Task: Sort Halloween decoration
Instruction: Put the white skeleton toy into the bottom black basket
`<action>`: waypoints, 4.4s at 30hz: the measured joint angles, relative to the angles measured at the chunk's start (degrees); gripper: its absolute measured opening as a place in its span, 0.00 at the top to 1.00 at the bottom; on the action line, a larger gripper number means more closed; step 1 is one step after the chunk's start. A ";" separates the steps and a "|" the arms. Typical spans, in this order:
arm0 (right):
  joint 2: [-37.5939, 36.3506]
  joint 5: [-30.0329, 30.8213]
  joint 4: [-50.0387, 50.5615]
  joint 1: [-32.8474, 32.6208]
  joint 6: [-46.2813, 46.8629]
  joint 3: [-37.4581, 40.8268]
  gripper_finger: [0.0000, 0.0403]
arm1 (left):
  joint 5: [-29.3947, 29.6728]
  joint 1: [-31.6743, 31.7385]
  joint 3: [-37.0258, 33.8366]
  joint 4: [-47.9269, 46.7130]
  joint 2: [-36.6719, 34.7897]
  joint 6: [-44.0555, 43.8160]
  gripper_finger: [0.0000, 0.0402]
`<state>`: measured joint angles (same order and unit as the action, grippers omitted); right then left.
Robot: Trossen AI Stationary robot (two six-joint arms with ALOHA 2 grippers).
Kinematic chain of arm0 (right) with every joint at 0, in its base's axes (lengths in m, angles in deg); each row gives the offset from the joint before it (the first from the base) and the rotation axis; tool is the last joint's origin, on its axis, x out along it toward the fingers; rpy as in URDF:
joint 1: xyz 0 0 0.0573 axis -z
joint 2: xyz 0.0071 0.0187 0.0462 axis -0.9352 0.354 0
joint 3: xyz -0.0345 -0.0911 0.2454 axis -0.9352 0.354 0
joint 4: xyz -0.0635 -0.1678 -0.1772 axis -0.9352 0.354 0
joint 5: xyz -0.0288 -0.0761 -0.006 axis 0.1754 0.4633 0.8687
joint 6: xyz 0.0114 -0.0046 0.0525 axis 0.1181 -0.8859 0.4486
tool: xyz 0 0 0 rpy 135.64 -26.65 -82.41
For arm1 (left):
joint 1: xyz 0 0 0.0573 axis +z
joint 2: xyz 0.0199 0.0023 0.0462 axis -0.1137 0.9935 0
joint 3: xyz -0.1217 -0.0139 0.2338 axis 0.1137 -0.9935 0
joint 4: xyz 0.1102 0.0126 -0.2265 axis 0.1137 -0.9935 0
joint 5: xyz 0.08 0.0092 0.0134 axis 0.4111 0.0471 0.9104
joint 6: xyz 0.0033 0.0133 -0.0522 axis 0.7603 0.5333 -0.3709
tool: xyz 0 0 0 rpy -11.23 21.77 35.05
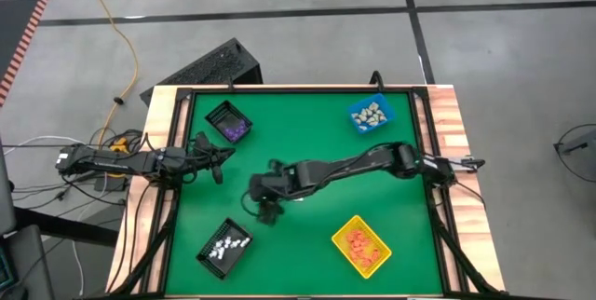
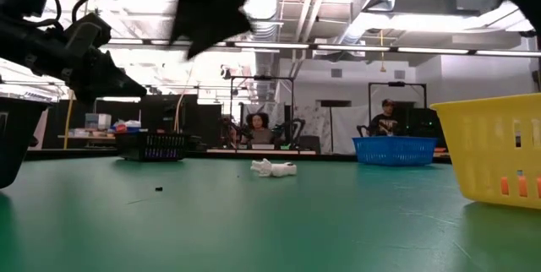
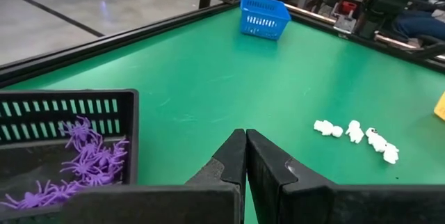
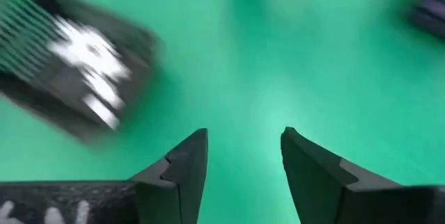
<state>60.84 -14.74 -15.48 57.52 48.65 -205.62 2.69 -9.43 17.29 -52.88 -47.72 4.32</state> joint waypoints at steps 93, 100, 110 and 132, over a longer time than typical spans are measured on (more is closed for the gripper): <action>10.56 -6.65 -36.69 -4.19 -3.25 2.80 0.90 | -0.24 0.00 -0.02 0.04 2.63 -5.49 1.00; 13.70 -8.65 -30.98 -4.39 -3.04 -5.01 0.81 | -0.19 -0.01 -0.03 0.06 2.63 -5.49 1.00; 13.38 -8.98 -29.87 -4.28 1.67 -5.05 0.49 | -0.19 0.00 -0.04 0.04 2.63 -5.51 1.00; -17.79 8.14 30.09 -2.56 -10.24 -2.03 0.61 | -0.18 0.00 -0.03 0.01 2.61 -8.50 1.00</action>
<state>43.05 -6.61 14.62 54.96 38.41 -207.64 2.51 -9.43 17.26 -52.86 -45.11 -4.18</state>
